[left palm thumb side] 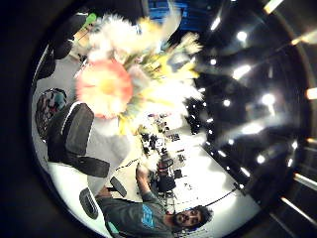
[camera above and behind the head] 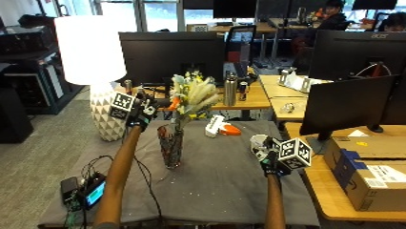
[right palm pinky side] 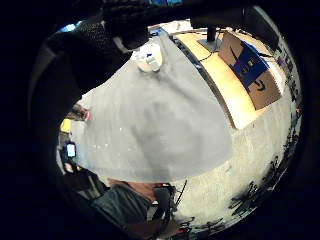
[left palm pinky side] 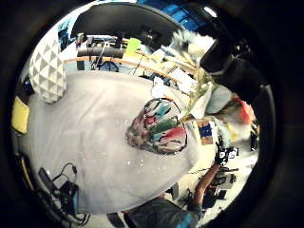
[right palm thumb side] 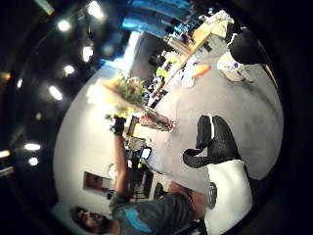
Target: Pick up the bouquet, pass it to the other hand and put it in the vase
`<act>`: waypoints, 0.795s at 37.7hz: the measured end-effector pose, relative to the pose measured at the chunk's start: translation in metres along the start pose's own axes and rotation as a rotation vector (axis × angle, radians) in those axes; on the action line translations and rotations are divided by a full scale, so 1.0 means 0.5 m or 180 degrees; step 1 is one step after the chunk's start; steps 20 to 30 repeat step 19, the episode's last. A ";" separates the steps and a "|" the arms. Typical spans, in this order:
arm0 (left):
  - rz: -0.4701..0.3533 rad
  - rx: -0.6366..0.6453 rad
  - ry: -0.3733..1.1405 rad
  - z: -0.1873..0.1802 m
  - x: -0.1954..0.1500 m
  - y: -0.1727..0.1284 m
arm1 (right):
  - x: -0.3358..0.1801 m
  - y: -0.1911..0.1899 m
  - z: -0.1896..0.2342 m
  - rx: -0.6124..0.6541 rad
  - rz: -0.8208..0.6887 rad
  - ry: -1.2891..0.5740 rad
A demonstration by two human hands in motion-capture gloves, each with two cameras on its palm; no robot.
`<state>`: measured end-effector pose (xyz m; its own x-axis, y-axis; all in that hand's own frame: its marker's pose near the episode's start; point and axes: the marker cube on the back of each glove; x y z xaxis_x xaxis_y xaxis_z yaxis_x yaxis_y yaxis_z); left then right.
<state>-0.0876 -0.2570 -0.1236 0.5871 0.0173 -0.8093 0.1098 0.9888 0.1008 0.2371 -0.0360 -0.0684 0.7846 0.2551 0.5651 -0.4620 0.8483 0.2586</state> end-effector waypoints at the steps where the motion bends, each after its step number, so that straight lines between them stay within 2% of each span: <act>1: 0.0027 0.0059 0.0019 -0.016 0.005 0.009 | -0.005 0.001 0.002 -0.0002 -0.0010 0.0000; 6: 0.0127 0.0279 0.0082 -0.075 0.012 0.045 | -0.032 0.000 0.013 -0.0007 -0.0089 -0.0013; 14: 0.0249 0.0405 0.0134 -0.140 0.027 0.106 | -0.084 0.006 0.036 -0.0068 -0.0237 -0.0006; 19: 0.0329 0.0434 0.0150 -0.158 0.036 0.137 | -0.107 0.005 0.050 -0.0084 -0.0306 -0.0031; 30: 0.0329 0.0434 0.0150 -0.158 0.036 0.137 | -0.107 0.005 0.050 -0.0084 -0.0306 -0.0031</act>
